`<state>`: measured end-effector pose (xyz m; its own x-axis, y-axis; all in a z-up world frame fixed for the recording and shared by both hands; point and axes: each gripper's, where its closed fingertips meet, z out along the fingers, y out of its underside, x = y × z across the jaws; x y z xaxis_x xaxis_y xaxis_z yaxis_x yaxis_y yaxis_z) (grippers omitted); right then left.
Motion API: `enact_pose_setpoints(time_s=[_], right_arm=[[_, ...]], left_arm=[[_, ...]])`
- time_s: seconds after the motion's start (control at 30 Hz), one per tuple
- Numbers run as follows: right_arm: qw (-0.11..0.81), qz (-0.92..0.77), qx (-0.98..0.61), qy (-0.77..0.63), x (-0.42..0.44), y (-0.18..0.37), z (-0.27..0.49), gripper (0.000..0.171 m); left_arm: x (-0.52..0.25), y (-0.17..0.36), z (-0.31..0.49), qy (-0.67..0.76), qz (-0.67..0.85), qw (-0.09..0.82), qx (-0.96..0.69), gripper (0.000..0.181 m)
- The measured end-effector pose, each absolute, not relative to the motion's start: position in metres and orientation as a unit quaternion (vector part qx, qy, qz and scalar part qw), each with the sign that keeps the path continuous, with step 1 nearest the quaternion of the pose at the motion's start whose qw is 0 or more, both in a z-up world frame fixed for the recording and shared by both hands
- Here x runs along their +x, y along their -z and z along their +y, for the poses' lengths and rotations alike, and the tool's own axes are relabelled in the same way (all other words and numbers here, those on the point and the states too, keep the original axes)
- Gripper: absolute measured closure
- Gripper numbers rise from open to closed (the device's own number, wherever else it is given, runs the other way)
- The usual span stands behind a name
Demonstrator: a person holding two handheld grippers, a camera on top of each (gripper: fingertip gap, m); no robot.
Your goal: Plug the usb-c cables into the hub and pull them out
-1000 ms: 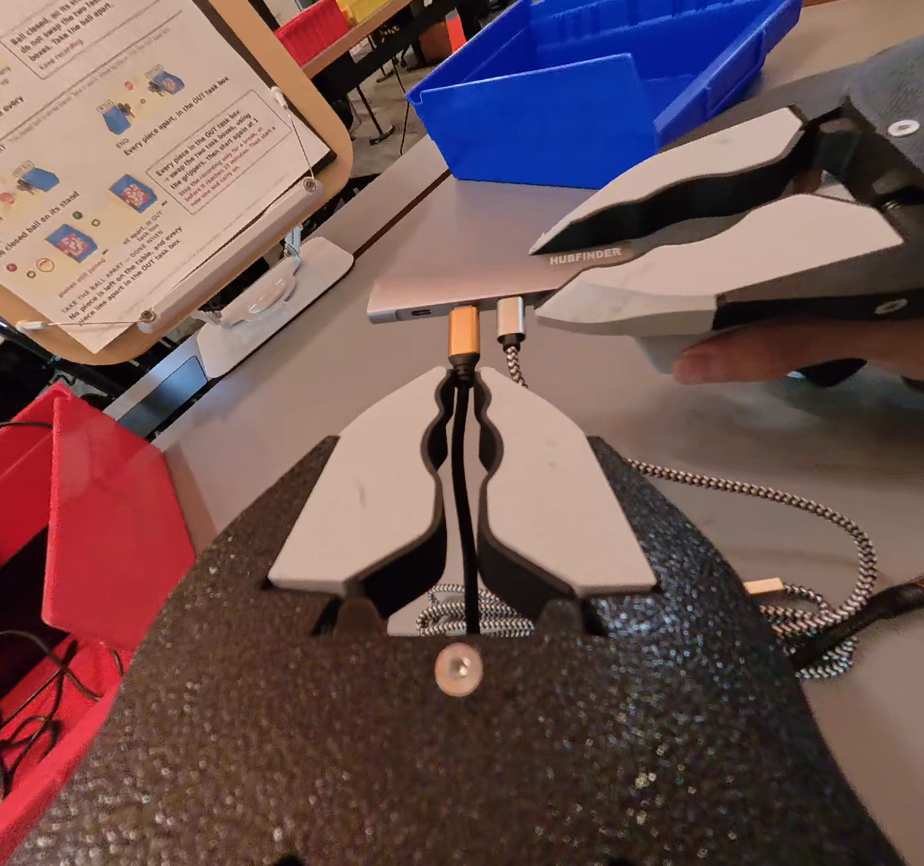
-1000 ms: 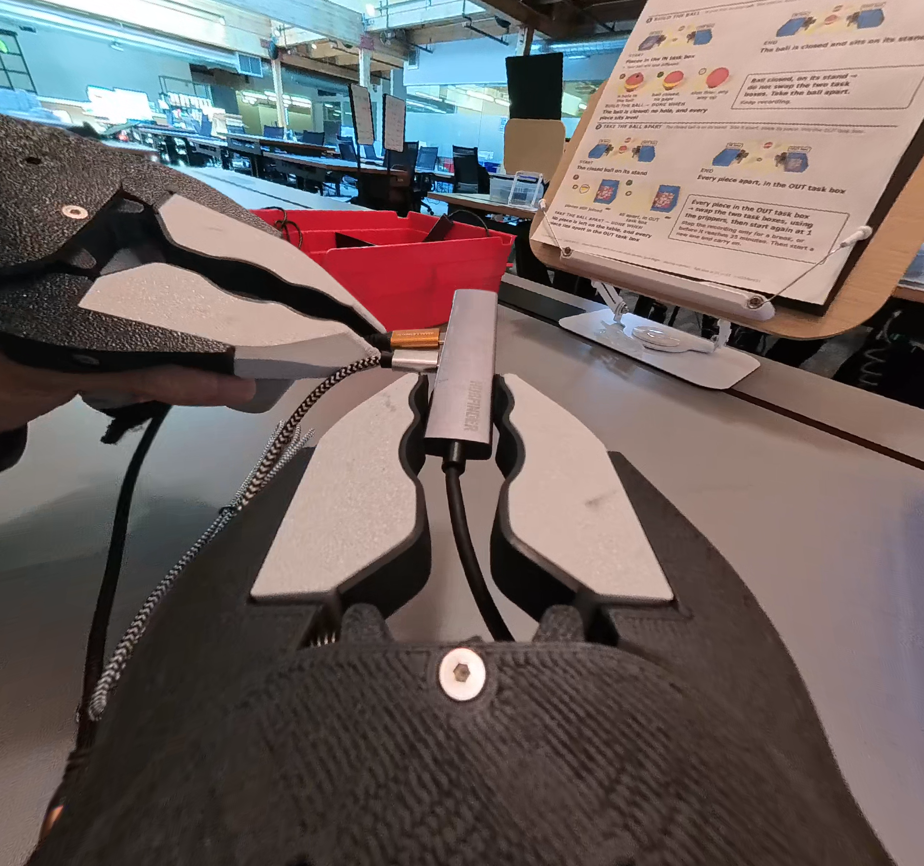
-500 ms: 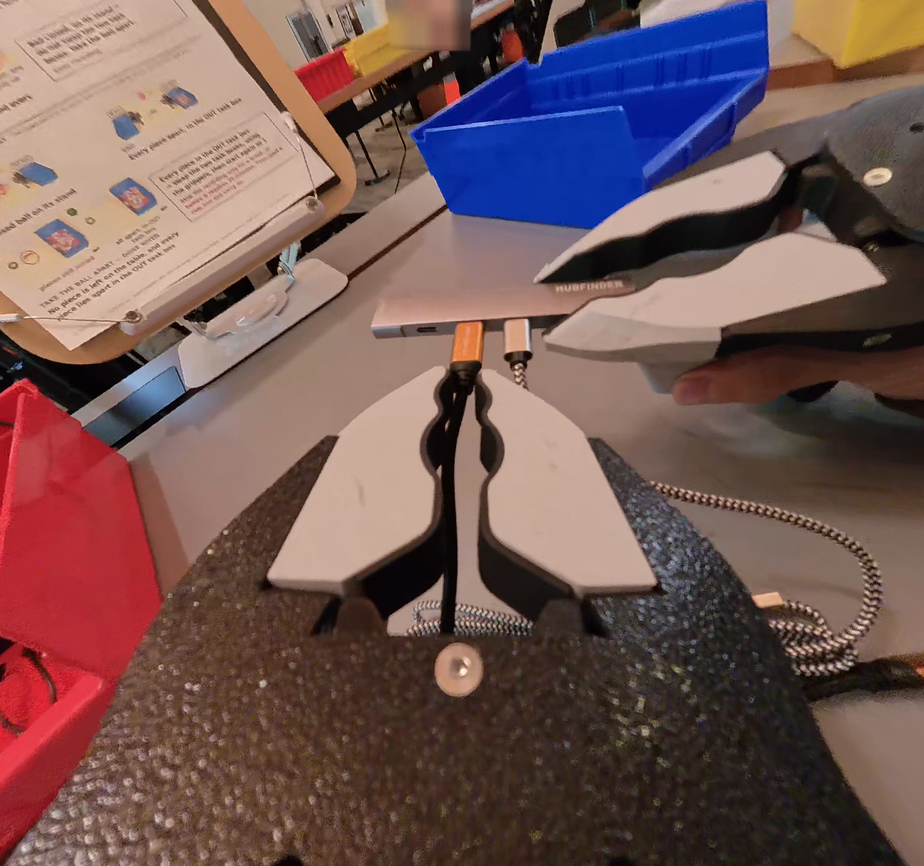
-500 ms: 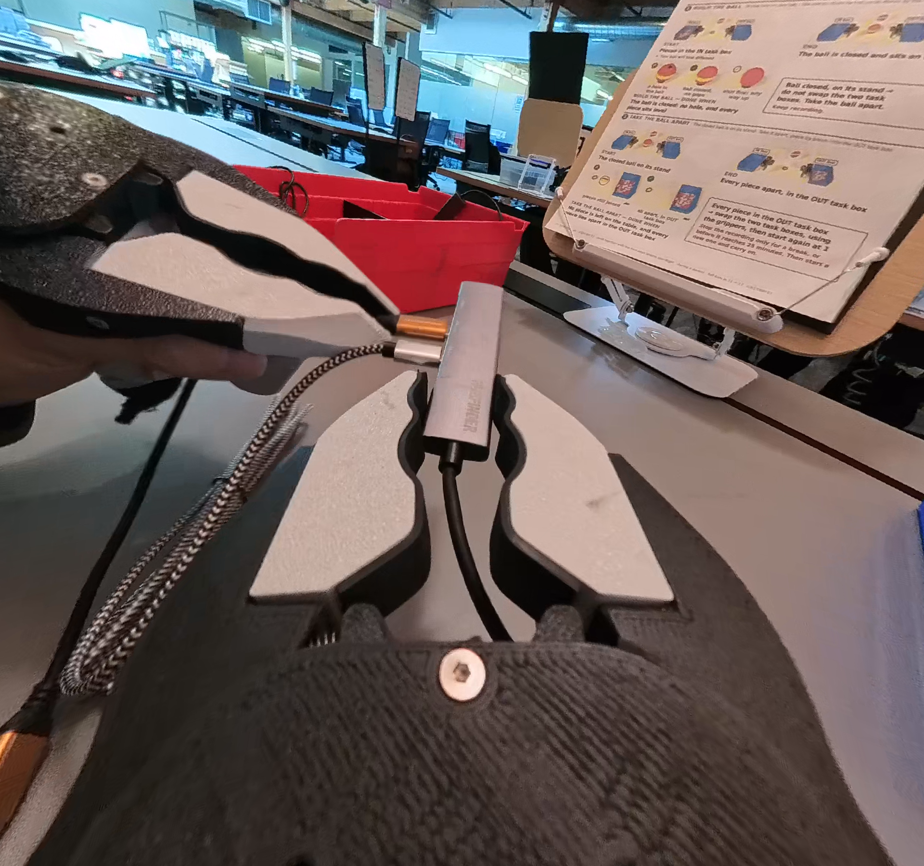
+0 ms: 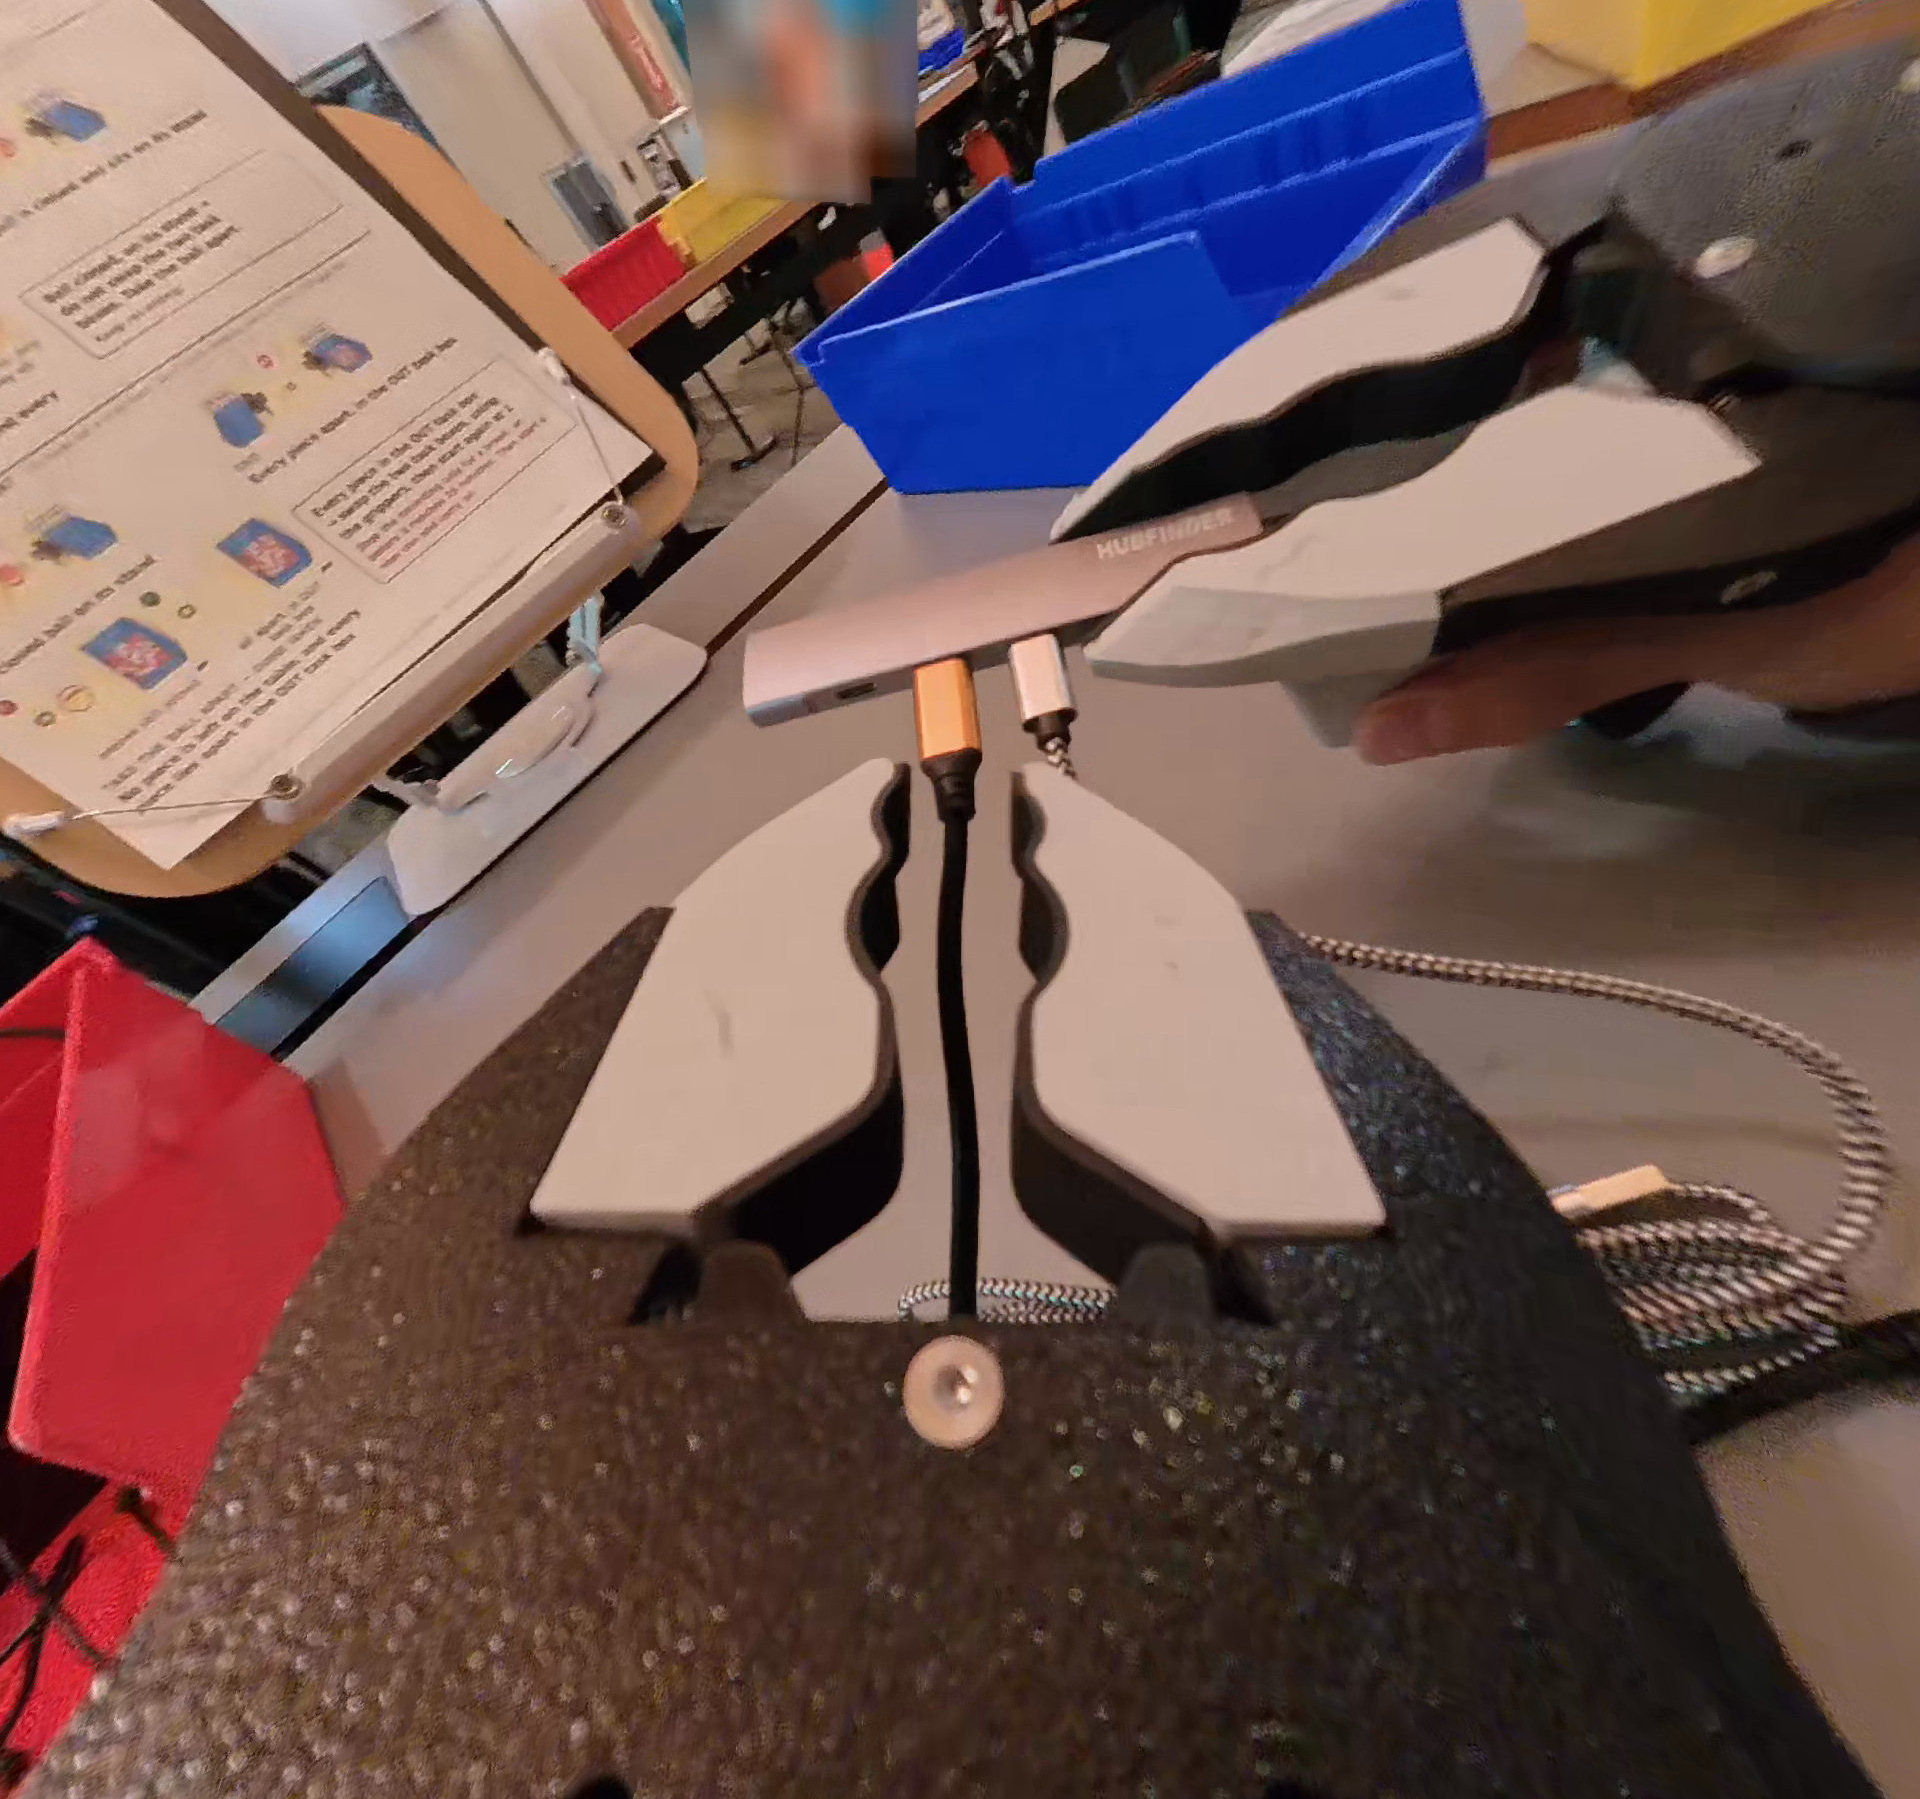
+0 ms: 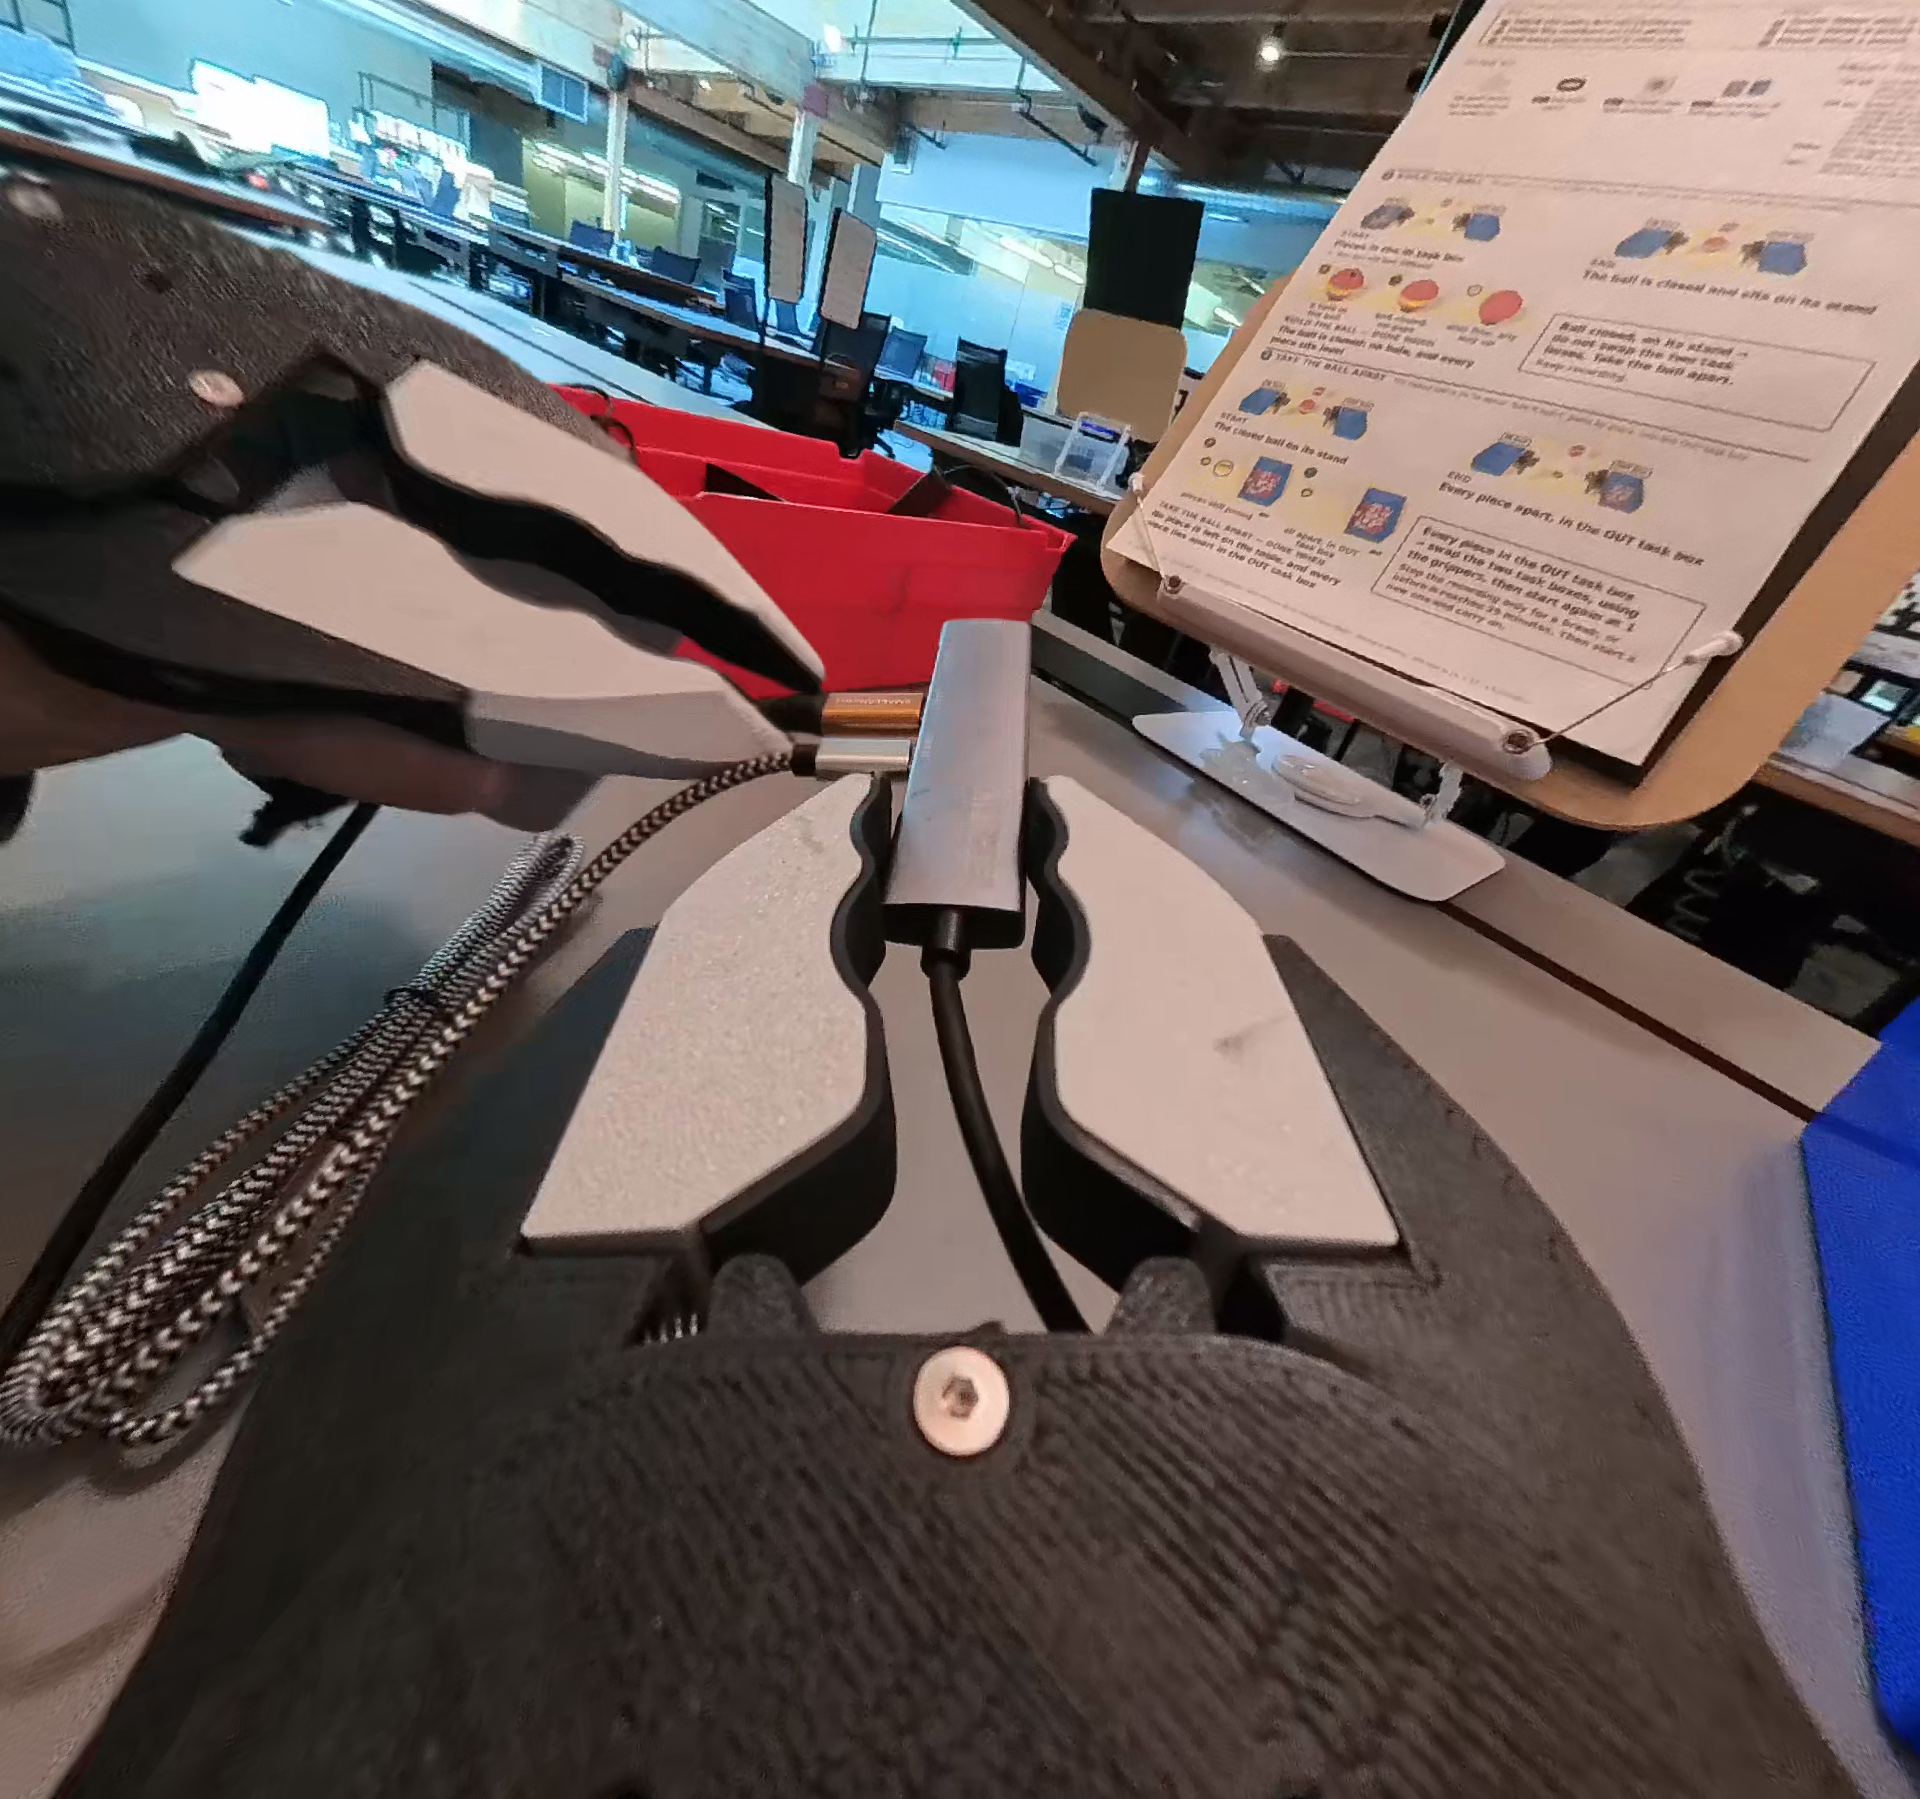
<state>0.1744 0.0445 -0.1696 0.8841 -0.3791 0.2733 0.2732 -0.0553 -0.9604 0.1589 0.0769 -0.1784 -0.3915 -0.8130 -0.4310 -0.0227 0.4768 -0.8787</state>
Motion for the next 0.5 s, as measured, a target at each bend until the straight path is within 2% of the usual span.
enact_pose_setpoints(time_s=[0.1, 0.27, 0.4, 0.5], right_arm=[[0.691, 0.05, -0.676, 0.253, 0.18, 0.163, 0.039, 0.146], [0.696, 0.062, -0.666, 0.262, 0.19, 0.148, 0.028, 0.146], [0.701, 0.071, -0.652, 0.281, 0.203, 0.116, 0.014, 0.146], [0.713, 0.075, -0.628, 0.303, 0.217, 0.066, -0.003, 0.146]], left_arm=[[0.15, 0.155, 0.079, 0.464, 0.705, 0.454, -0.286, 0.155], [0.139, 0.124, 0.122, 0.49, 0.666, 0.454, -0.333, 0.151], [0.136, 0.135, 0.164, 0.446, 0.668, 0.453, -0.387, 0.151], [0.136, 0.148, 0.176, 0.436, 0.67, 0.44, -0.409, 0.149]])
